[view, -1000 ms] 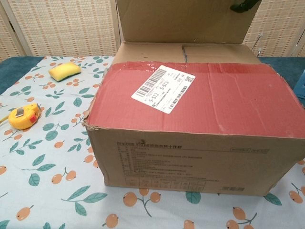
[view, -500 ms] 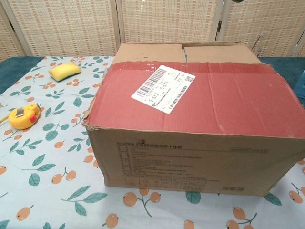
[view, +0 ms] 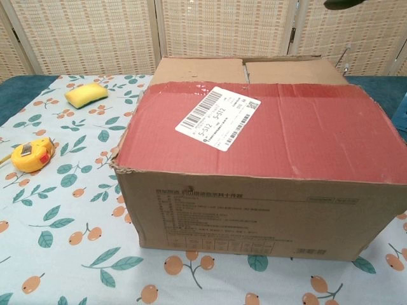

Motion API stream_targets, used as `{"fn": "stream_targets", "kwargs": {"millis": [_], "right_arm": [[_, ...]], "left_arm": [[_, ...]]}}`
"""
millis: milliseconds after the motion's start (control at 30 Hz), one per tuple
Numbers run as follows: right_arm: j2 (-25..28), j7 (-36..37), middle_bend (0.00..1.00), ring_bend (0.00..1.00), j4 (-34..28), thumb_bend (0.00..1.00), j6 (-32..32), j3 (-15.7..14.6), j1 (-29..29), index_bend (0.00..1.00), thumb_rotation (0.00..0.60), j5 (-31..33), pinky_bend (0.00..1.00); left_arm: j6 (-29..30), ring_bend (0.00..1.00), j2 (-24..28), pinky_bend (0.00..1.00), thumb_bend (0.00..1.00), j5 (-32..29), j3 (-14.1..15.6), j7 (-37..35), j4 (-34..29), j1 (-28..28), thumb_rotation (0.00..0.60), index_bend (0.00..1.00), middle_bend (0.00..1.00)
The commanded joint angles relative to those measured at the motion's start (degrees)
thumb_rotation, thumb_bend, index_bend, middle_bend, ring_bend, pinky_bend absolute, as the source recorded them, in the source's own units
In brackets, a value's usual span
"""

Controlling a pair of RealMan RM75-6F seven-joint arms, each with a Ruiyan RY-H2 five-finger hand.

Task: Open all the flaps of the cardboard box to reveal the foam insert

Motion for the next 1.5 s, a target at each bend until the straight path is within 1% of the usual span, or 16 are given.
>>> {"fn": "stream_targets", "kwargs": {"millis": [33, 133, 200, 233, 300, 367, 433, 533, 667, 833, 933, 1033, 1233, 1500], "right_arm": [[8.2, 9.8, 0.16, 0.28, -7.9, 0.39, 2.4, -3.2, -7.2, 0.2, 0.549, -8.2, 0.2], [9.9, 18.2, 0.17, 0.33, -10.0, 0.39, 2.6, -5.0, -9.0, 0.2, 0.548, -11.2, 0.23], [9.7, 25.9, 0.18, 0.35, -10.0, 0.39, 3.1, -6.1, -9.7, 0.21, 0.549, -13.4, 0.25], [9.4, 31.0, 0.19, 0.36, -9.6, 0.39, 3.0, -6.9, -9.9, 0.22, 0.549, -14.7, 0.26], [8.7, 38.7, 0.2, 0.38, -8.3, 0.39, 2.9, -8.0, -9.7, 0.24, 0.548, -16.7, 0.27], [7.4, 47.0, 0.21, 0.4, -5.8, 0.39, 3.3, -9.4, -9.2, 0.25, 0.549, -19.4, 0.27], [5.9, 53.5, 0.21, 0.4, -2.7, 0.39, 4.2, -11.0, -8.4, 0.25, 0.549, -22.4, 0.28], [3.9, 60.6, 0.21, 0.41, 1.7, 0.39, 5.7, -13.4, -6.8, 0.25, 0.55, -26.1, 0.28], [0.5, 67.8, 0.21, 0.41, 6.1, 0.39, 8.3, -16.1, -5.3, 0.25, 0.547, -28.1, 0.28], [-4.3, 73.2, 0.21, 0.42, 10.2, 0.39, 12.6, -18.7, -5.0, 0.25, 0.55, -27.4, 0.28], [-5.8, 74.7, 0.21, 0.39, 11.6, 0.39, 13.9, -19.9, -4.9, 0.25, 0.549, -26.8, 0.28], [-6.7, 76.2, 0.21, 0.37, 12.1, 0.39, 15.1, -20.8, -4.9, 0.25, 0.549, -25.9, 0.28], [-8.3, 76.7, 0.21, 0.37, 12.4, 0.39, 17.2, -22.4, -5.2, 0.25, 0.548, -24.5, 0.28], [-8.6, 78.5, 0.21, 0.36, 12.1, 0.39, 18.3, -24.5, -4.5, 0.25, 0.547, -25.2, 0.28]], "left_arm": [[-0.3, 0.13, -0.2, 0.08, 0.37, -0.2, 0.0, 0.4, 0.1, -0.2, 0.6, 0.09, 0.14], [-0.5, 0.13, -0.4, 0.08, 0.37, -0.3, 0.1, 0.7, 0.2, -0.3, 0.6, 0.09, 0.14], [-0.5, 0.13, -0.4, 0.08, 0.37, -0.2, 0.1, 0.7, 0.1, -0.4, 0.6, 0.09, 0.14], [-0.6, 0.13, -0.4, 0.08, 0.37, -0.2, 0.2, 0.7, 0.1, -0.4, 0.6, 0.09, 0.14], [-0.5, 0.13, -0.4, 0.08, 0.37, -0.2, 0.2, 0.5, 0.2, -0.4, 0.6, 0.09, 0.14], [-0.5, 0.13, -0.2, 0.08, 0.37, -0.2, 0.2, 0.2, 0.1, -0.4, 0.6, 0.09, 0.14], [-0.3, 0.13, -0.1, 0.08, 0.37, 0.0, 0.3, -0.2, 0.1, -0.3, 0.6, 0.09, 0.14], [-0.3, 0.14, 0.0, 0.08, 0.37, 0.1, 0.3, -0.6, 0.1, -0.3, 0.6, 0.09, 0.14], [-0.5, 0.14, 0.1, 0.08, 0.37, 0.0, 0.3, -0.9, 0.3, -0.4, 0.6, 0.09, 0.14], [-0.5, 0.14, 0.2, 0.08, 0.37, 0.0, 0.4, -1.2, 0.2, -0.4, 0.6, 0.09, 0.14], [-0.4, 0.14, 0.2, 0.08, 0.37, 0.1, 0.4, -1.3, 0.3, -0.4, 0.6, 0.09, 0.14], [-0.3, 0.14, 0.3, 0.08, 0.37, 0.2, 0.5, -1.3, 0.2, -0.4, 0.6, 0.09, 0.15], [-0.1, 0.14, 0.3, 0.08, 0.37, 0.4, 0.5, -1.4, 0.1, -0.3, 0.6, 0.09, 0.15], [0.1, 0.14, 0.3, 0.08, 0.37, 0.5, 0.6, -1.4, 0.1, -0.3, 0.6, 0.09, 0.15]]}}
